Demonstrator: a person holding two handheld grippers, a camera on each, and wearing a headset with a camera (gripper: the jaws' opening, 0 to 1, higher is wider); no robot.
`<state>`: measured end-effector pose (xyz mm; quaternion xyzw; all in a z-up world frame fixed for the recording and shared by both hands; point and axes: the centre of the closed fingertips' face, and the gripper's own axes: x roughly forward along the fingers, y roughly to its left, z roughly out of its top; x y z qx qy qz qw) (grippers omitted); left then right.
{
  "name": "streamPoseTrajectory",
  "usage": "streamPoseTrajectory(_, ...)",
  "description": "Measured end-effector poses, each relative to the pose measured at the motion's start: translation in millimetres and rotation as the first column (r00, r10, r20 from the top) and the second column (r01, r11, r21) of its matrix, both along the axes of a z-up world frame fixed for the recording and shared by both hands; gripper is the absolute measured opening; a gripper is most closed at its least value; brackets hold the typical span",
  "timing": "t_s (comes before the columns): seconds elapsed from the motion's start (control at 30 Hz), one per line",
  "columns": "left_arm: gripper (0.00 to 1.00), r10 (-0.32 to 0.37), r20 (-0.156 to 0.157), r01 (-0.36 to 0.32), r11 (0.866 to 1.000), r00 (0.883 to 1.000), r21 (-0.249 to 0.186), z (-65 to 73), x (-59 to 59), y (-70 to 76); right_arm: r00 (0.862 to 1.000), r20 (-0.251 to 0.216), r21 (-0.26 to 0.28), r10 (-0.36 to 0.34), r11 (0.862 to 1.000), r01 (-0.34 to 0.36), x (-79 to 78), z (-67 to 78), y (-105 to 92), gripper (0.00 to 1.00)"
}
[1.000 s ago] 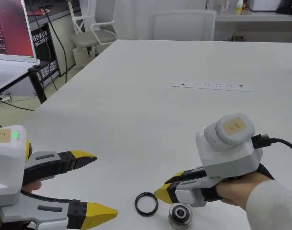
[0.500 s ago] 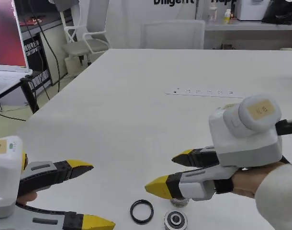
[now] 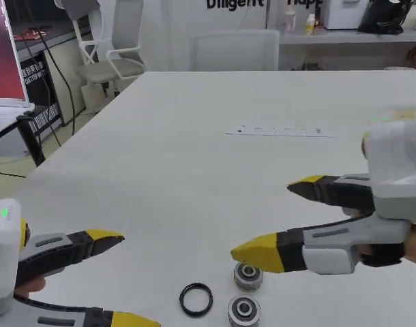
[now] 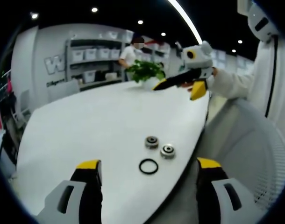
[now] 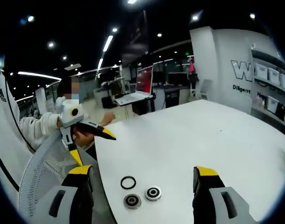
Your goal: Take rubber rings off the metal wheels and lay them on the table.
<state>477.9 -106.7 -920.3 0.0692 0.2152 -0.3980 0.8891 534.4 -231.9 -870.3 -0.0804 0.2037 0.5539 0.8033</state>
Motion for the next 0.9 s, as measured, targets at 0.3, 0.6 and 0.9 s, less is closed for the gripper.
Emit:
streamPoseTrajectory(0.3,0.93,0.027,-0.004,-0.027,1.000,1.000,-0.005,-0.7,1.3,2.6,0.996,-0.013,-0.010,-0.091,0.996,0.091,-4.1,-13.9,-50.7,0.98)
streamPoseTrajectory(0.6,1.00,0.046,-0.013,-0.046,0.999,0.999,-0.013,-2.4,1.4,4.5,0.991,-0.034,-0.057,-0.130,0.990,0.128,-7.4,-31.1,-78.2,0.99)
streamPoseTrajectory(0.9,1.00,0.053,-0.018,-0.054,0.998,0.998,-0.022,-2.9,1.3,5.4,0.985,-0.096,-0.124,-0.144,0.983,0.132,-23.1,-62.4,-95.0,0.99)
